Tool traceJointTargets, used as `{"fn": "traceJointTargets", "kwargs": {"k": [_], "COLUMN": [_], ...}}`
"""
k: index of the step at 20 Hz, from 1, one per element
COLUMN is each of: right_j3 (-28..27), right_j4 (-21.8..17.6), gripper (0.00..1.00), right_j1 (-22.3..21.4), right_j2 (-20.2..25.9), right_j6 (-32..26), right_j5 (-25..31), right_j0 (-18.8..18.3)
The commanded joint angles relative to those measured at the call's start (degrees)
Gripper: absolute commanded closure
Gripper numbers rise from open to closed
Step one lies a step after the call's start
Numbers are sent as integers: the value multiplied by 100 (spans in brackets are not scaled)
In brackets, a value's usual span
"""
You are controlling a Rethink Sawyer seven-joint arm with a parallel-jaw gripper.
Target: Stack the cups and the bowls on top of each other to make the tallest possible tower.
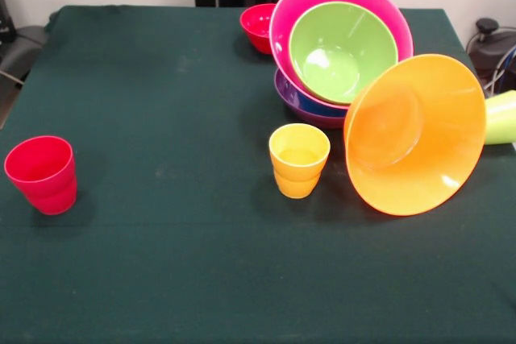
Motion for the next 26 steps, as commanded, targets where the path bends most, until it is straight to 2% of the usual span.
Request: {"fn": "traceJointTargets", "kwargs": {"k": [1,4,8,12,16,20,24,26], "right_j3": [589,413,29,-377,-708,-1207,-1611,-1712], "right_j4": [825,850,541,207,51,-340,-479,-499], "gripper": [100,100,100,100,100,100,100,100], "right_j1": [-778,-777,-504,-119,120,697,1055,1101], "right_j2": [1437,1457,1263,957,779,446,279,258], "right_j6": [-1140,-1102,-930,-701,-636,-554,-551,-576], "right_j5": [954,1183,1310,1294,1337,1181,1209,1255], "right_j0": [161,306,658,1091,1366,1778,2071,2126]}}
